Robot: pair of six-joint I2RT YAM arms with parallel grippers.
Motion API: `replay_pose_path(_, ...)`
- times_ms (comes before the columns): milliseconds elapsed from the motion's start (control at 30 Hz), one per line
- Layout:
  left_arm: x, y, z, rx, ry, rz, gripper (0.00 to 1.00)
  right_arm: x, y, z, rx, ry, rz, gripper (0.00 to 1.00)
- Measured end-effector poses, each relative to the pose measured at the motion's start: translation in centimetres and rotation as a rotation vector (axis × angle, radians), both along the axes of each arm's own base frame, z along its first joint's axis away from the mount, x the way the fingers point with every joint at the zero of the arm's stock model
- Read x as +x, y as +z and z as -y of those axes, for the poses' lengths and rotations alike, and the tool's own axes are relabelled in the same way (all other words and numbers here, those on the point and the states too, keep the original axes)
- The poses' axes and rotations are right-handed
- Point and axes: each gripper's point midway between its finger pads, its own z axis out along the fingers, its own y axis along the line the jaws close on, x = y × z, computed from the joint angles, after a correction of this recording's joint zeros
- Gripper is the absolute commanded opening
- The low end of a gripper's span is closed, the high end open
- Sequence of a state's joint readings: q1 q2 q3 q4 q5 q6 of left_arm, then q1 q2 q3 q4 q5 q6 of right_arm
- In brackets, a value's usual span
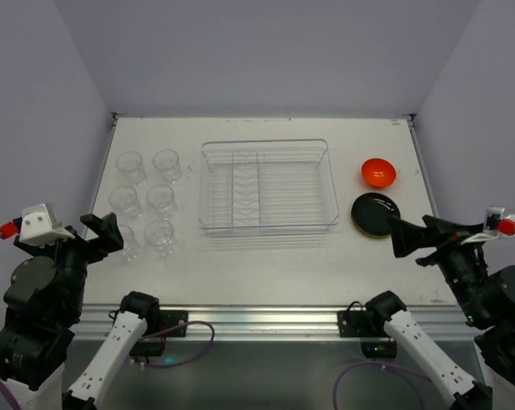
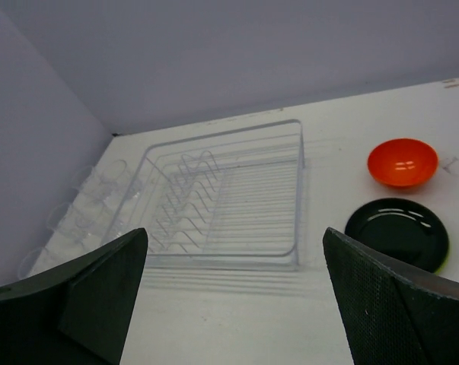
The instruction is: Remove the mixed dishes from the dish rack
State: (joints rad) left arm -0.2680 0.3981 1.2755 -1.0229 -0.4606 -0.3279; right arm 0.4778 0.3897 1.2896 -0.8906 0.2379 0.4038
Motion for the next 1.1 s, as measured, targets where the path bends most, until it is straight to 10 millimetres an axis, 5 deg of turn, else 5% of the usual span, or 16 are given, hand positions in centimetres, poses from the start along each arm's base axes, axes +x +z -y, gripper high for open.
replay_pose_path(167,-1.7,-0.9,-0.4,0.015,-0.021,0.033,1.00,-2.3,-3.1,3.1,-0.124,-0.072,-0.032,0.99)
replay_pose_path(400,-2.9,-0.7,-0.5,0.006,-0.044,0.082,1.00,-4.9,-4.8,6.4,-0.173,-0.161,-0.005,0.99)
replay_pose_path(1100,-2.9,-1.3,0.3,0.002,-0.098,0.084,1.00,-4.4,-6.7,7.1,-0.214,-0.207,-0.065,0.99)
